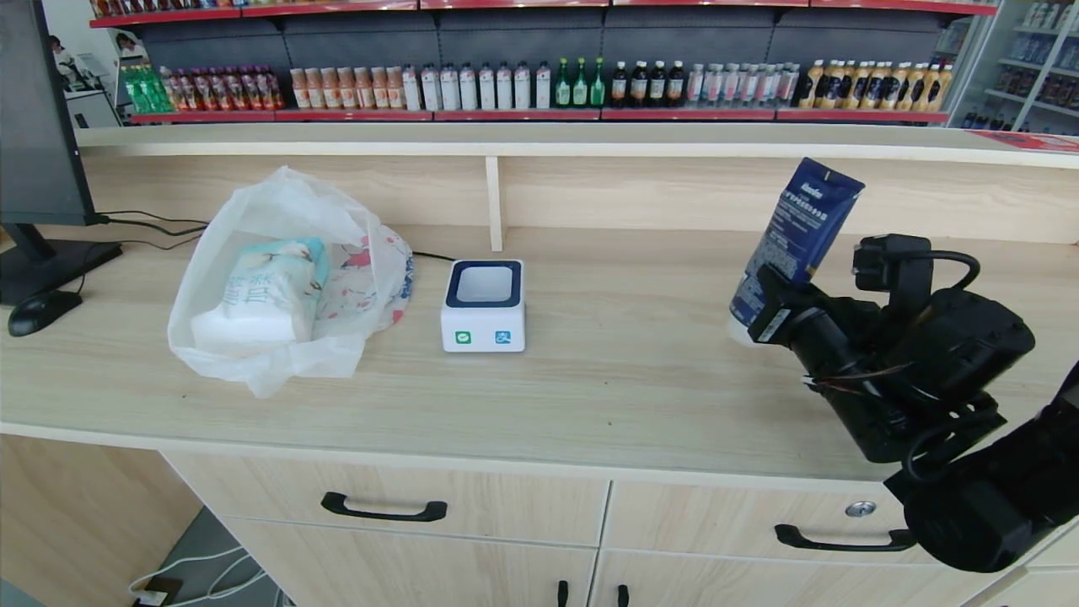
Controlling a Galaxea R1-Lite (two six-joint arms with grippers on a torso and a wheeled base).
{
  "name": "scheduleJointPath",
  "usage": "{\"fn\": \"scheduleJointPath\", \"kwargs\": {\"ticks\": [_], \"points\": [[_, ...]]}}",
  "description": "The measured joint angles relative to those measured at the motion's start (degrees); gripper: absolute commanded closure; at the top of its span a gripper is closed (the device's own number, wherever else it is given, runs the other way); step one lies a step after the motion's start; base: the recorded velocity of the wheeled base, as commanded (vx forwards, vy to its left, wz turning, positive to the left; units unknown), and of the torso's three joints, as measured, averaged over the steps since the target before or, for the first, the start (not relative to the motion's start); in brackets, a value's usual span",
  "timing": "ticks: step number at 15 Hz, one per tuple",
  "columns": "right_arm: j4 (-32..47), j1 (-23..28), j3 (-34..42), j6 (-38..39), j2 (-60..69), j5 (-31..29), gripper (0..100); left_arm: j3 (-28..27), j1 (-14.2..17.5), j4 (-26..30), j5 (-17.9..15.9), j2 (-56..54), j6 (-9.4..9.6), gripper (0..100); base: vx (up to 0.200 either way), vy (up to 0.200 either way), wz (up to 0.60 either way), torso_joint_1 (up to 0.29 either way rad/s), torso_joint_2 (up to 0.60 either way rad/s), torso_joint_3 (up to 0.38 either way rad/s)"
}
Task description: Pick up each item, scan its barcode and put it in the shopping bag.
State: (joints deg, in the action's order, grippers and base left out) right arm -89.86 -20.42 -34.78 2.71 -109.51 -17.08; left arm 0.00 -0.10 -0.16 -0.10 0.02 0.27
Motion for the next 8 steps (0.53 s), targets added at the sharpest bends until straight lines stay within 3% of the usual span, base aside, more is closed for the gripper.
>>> {"fn": "scheduleJointPath", "kwargs": {"ticks": [8], "points": [[0.0, -0.4, 3.2, -0.4, 1.0, 0.1, 100, 0.0, 0.0, 0.0, 0.0, 0.0, 0.0, 0, 0.0, 0.0, 0.0, 0.0, 0.0, 0.0]]}}
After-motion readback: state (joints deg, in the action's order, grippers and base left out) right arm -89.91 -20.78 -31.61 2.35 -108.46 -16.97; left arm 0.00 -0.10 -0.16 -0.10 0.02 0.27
